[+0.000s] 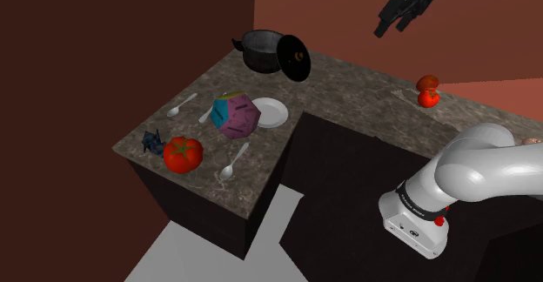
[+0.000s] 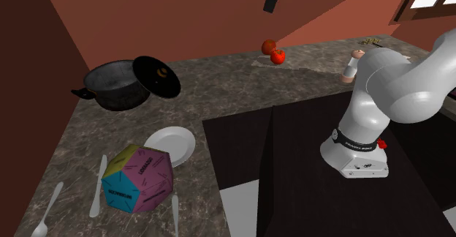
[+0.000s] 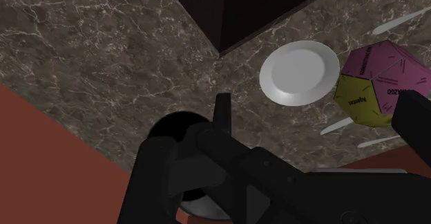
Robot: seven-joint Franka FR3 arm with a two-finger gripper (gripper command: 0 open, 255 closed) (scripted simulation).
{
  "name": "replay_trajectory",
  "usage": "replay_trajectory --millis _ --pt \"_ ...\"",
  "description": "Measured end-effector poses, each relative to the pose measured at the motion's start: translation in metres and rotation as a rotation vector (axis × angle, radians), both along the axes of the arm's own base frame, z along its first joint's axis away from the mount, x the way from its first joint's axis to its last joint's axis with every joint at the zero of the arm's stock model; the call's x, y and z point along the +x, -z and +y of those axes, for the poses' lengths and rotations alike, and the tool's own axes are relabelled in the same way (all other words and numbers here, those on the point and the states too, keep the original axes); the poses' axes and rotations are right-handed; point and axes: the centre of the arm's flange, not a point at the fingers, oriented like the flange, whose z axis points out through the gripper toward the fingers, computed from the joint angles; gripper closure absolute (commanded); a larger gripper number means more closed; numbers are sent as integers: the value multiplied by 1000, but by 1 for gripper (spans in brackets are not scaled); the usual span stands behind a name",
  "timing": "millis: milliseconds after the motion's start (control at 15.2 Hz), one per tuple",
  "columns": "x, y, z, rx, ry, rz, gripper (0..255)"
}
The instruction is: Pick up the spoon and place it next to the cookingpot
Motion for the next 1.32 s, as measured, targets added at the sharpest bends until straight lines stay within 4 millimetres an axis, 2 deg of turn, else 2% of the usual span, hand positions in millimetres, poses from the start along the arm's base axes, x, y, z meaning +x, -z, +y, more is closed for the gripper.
replay_trajectory --millis 198,726,1122,1320 --pt "2 12 8 8 24 5 0" --pt "25 98 60 64 183 40 0" --pt "50 160 99 108 307 67 0" --pt "60 186 122 130 369 79 0"
